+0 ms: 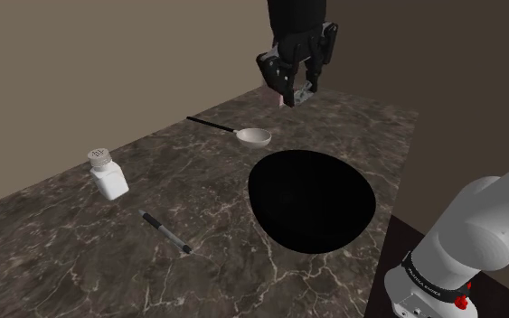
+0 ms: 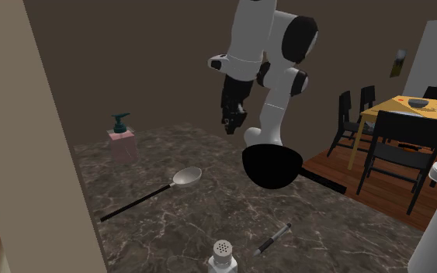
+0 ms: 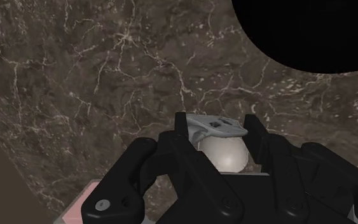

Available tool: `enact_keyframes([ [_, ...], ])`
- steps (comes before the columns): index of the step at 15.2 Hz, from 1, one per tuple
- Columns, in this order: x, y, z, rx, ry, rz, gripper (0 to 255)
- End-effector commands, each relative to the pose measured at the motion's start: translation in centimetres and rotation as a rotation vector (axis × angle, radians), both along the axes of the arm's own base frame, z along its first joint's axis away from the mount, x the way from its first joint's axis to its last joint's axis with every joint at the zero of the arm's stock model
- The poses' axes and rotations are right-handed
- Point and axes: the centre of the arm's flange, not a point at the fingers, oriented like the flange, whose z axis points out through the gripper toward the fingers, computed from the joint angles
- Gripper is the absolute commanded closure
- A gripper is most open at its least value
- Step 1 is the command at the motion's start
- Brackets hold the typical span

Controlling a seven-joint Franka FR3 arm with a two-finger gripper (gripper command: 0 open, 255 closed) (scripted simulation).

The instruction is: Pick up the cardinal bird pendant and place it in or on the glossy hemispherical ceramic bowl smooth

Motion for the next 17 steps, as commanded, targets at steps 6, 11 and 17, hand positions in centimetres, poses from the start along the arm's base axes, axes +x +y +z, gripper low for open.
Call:
enact_keyframes([
  [6,-7.6,5.4,0.1,0.0,0.0,-0.001,255],
  [11,-11.7,8.2,-1.0,0.0,0.0,-0.001,255],
  [17,-11.7,8.2,-4.1,0.0,0.0,-0.001,255],
])
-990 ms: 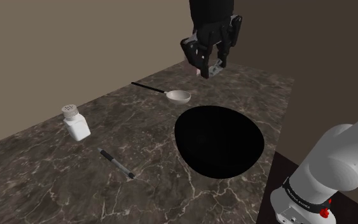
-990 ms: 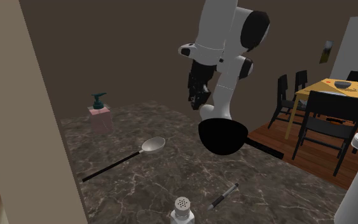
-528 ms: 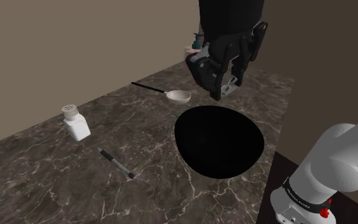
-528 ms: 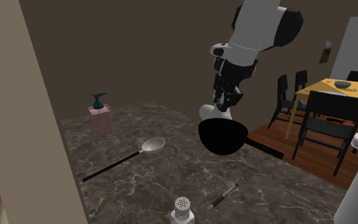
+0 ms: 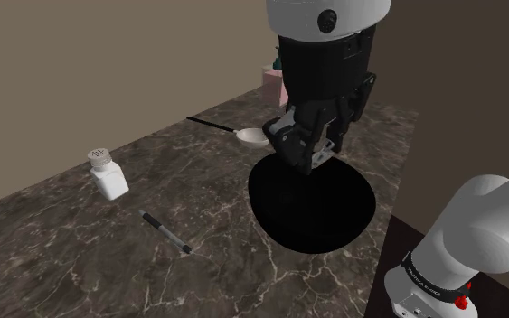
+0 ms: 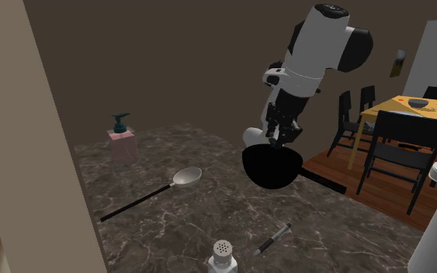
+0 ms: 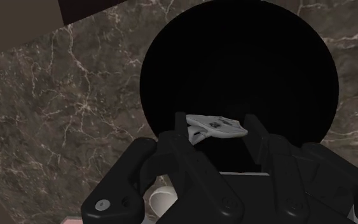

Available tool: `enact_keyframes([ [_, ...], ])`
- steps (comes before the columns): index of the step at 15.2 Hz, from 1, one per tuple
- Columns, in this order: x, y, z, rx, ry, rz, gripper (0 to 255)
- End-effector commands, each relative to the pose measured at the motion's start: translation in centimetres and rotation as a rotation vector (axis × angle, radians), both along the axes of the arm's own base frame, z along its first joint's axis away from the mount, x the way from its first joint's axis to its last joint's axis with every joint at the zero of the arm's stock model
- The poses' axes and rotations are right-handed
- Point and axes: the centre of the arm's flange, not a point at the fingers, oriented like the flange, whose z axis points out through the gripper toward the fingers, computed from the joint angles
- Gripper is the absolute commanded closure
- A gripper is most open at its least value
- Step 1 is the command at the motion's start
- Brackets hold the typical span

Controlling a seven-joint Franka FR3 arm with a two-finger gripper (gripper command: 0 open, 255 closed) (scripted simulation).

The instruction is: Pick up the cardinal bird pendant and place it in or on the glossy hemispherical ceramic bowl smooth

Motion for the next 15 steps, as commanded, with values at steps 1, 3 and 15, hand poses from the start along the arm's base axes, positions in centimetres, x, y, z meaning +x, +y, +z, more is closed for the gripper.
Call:
enact_keyframes([
  [1,0.0,-0.1,-1.2,0.0,0.0,0.0,255],
  [3,0.0,-0.1,-2.3,0.0,0.0,0.0,255],
  [15,0.0,-0.1,-3.3,0.0,0.0,0.0,0],
])
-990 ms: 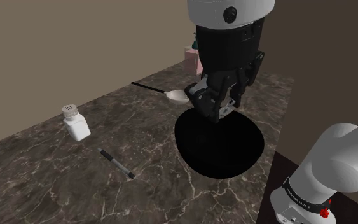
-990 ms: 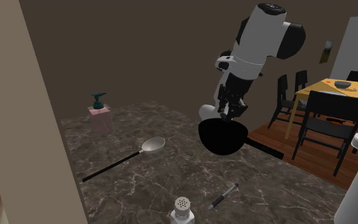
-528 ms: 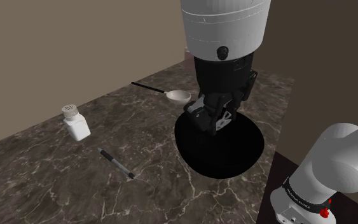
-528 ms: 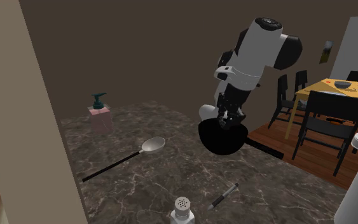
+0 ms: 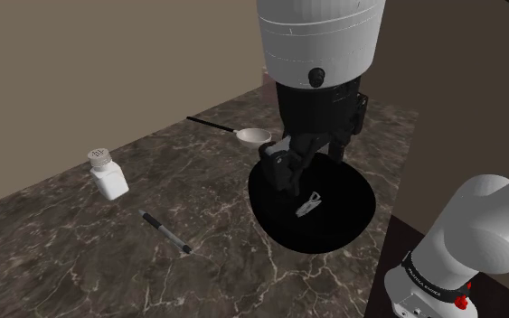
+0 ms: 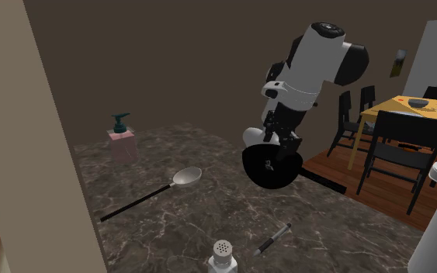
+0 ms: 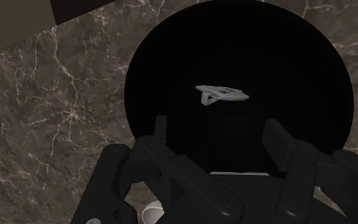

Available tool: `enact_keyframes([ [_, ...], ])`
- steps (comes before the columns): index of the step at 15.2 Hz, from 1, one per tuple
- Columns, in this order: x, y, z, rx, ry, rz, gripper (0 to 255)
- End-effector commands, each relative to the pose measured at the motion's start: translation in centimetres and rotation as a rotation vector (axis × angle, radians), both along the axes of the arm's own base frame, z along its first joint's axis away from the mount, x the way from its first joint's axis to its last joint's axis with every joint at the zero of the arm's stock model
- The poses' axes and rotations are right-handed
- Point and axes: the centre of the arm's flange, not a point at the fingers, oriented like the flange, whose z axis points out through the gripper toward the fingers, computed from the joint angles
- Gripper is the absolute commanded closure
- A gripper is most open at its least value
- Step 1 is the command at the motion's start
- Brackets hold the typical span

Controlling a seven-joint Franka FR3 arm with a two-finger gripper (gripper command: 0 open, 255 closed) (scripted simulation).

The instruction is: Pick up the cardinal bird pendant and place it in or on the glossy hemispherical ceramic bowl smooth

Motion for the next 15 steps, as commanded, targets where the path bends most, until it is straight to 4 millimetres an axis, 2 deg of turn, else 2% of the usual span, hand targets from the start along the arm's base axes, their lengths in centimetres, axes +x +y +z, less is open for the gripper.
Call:
enact_keyframes([
  [1,0.0,0.0,0.0,0.0,0.0,0.0,0],
  [4,0.0,0.0,0.0,0.0,0.0,0.0,0],
  [8,-0.2,1.6,4.7,0.0,0.0,0.0,0],
  [15,-0.2,1.6,4.7,0.0,0.0,0.0,0],
])
